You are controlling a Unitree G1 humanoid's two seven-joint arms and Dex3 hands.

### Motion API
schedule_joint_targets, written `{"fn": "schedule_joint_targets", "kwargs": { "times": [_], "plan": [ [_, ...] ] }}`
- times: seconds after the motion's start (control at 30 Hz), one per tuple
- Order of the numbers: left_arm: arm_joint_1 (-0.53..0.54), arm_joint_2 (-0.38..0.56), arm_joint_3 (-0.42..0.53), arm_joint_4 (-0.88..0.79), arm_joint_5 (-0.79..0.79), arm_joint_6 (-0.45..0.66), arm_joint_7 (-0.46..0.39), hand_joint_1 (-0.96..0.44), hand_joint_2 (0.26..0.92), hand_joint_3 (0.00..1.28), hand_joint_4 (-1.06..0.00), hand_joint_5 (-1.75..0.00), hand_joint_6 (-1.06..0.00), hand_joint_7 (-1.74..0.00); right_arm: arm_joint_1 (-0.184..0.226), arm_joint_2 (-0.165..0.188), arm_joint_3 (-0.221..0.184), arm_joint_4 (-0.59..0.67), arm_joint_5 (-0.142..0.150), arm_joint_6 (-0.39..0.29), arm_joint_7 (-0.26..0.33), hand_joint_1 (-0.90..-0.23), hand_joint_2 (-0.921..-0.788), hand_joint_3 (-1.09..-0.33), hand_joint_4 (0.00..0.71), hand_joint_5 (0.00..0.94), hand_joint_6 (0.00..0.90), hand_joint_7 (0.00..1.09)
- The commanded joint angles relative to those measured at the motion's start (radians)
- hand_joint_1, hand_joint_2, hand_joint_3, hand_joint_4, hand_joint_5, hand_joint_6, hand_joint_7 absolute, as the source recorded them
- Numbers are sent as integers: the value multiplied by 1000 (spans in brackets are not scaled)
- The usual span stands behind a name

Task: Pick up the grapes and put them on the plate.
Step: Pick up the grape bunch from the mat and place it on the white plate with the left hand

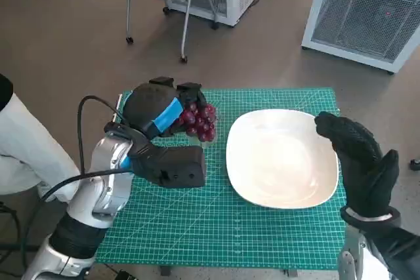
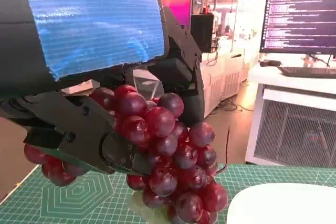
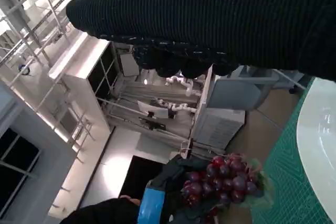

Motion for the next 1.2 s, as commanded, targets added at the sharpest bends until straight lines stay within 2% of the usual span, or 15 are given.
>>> {"fn": "schedule_joint_targets", "kwargs": {
  "times": [0.03, 0.43, 0.6, 0.77, 0.8, 0.83, 0.97, 1.03, 1.1, 1.2],
  "plan": [
    [1, -7, 9, -2, -4, -23, 11, 2, 896, 40, -745, -1210, -749, -937, 14, 1, -3, 4, 3, 5, 3, -492, -921, -558, 449, 2, 111, 667],
    [-11, -35, 1, -41, -9, -34, -19, 2, 907, 28, -762, -1119, -698, -1066, 26, -1, -7, -7, 5, 4, 4, -495, -921, -557, 450, 2, 114, 664],
    [-35, -84, -20, -119, 7, -12, -56, 2, 913, 23, -757, -1114, -684, -1094, 30, -1, -10, -12, 4, 7, 3, -496, -921, -557, 450, 1, 113, 663],
    [-81, -147, -51, -157, 17, -10, -82, 1, 915, 25, -734, -1171, -700, -1047, 40, -5, -14, -28, 4, 11, -1, -497, -921, -557, 450, 2, 114, 663],
    [-93, -159, -58, -151, 19, -17, -80, 1, 904, 48, -728, -1185, -698, -1048, 42, -7, -16, -32, 4, 11, -1, -497, -921, -556, 450, 2, 114, 663],
    [-106, -170, -65, -138, 21, -30, -73, 1, 868, 125, -718, -1207, -682, -1081, 43, -8, -19, -35, 5, 12, -2, -497, -921, -556, 450, 2, 114, 662],
    [-161, -202, -94, -42, 24, -109, -23, 3, 585, 769, -629, -1382, -473, -1533, 50, -14, -30, -44, 4, 10, -7, -496, -921, -554, 452, 3, 120, 660],
    [-199, -222, -113, 40, 29, -150, 3, 4, 534, 906, -582, -1467, -430, -1615, 55, -16, -37, -47, 1, 4, -13, -495, -921, -553, 454, 3, 123, 658],
    [-236, -246, -132, 123, 32, -181, 26, 5, 540, 900, -534, -1568, -478, -1496, 61, -17, -45, -50, -2, -3, -20, -493, -921, -555, 456, 4, 128, 654],
    [-265, -269, -144, 197, 28, -207, 46, 6, 646, 673, -544, -1567, -570, -1222, 66, -16, -52, -54, -10, -11, -30, -490, -921, -560, 457, 5, 135, 644]
  ]
}}
